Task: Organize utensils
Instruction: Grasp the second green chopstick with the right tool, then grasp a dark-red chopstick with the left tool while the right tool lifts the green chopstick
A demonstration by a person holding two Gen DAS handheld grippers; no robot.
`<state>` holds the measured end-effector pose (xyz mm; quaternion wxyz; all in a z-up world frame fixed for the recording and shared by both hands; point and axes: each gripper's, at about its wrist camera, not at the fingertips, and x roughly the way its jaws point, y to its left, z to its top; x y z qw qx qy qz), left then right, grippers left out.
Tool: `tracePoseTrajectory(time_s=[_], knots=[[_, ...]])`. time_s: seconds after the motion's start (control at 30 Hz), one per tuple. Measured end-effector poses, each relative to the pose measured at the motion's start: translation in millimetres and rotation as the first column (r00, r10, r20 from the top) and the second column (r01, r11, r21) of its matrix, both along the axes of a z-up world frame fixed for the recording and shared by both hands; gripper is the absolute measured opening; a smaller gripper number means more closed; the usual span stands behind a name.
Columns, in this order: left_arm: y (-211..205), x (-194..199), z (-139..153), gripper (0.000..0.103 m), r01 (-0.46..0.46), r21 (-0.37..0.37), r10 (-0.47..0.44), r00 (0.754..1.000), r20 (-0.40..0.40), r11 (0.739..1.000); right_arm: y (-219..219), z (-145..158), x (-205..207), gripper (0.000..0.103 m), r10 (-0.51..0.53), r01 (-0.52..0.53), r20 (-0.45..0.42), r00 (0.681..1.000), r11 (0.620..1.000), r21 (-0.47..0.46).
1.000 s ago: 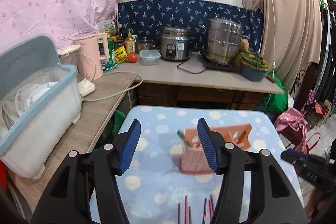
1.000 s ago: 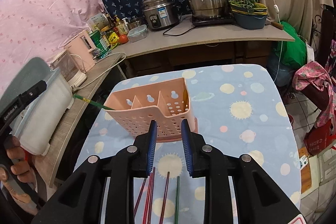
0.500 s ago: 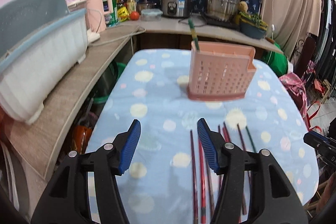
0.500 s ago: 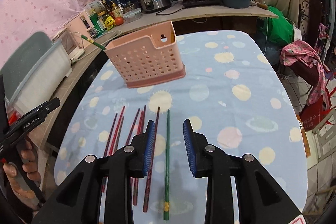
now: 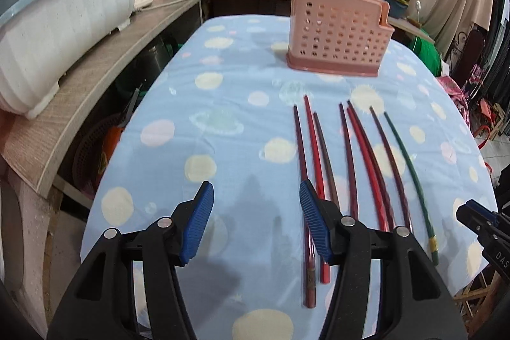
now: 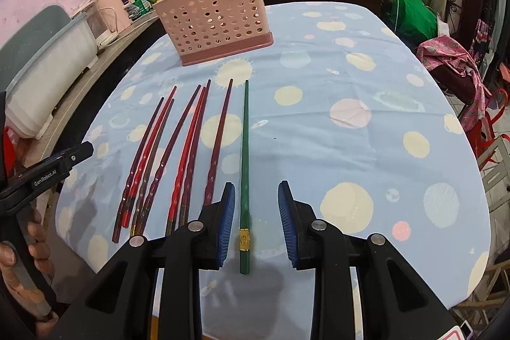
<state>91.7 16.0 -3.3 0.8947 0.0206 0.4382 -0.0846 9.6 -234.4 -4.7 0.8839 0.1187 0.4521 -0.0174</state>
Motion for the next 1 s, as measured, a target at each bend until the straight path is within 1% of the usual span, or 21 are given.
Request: tracePoseTrajectory(time_s=[0.1, 0.17, 0.4, 0.53, 0.7, 1.0], knots=[[0.9, -6.3, -9.6, 0.053, 0.002, -0.002, -0.002, 1.0, -0.023, 1.0, 6.4, -6.5, -3.4, 0.028, 0.008, -0.008, -0.008, 1.0, 1.0, -0.02], [1.4, -11.1, -16.4, 0.053, 0.004, 0.004, -0.004, 0.999, -0.041, 1.0, 9.3, -10.7, -4.7, 0.028, 0.015, -0.015, -0.017, 1.0, 1.0, -0.011], [4.8, -25.1, -31.8, 0.053, 0.016, -0.018, -0.017, 0.995, -0.097, 1.0, 19.1, -25.6, -8.9, 0.026, 0.016, -0.017, -0.033, 0.999, 0.999, -0.031], [1.6, -33.5, -31.9, 0.053, 0.034, -0.025, -0.036, 0.995, -0.093, 0.999, 21.4, -30.4, -11.3, 0.024, 0.01, -0.011, -0.033, 0.999, 0.999, -0.033], [-4.5, -41.1, -32.6, 0.053, 0.065, -0.025, -0.067, 0.994, -0.092, 0.998, 20.6, -35.1, -12.0, 0.015, 0.003, -0.005, -0.045, 0.999, 0.999, -0.034], [-11.0, -49.1, -46.1, 0.053, 0.083, -0.005, -0.083, 0.989, -0.125, 0.997, 18.9, -37.7, -14.0, 0.008, -0.004, 0.002, -0.04, 0.999, 0.999, -0.045]])
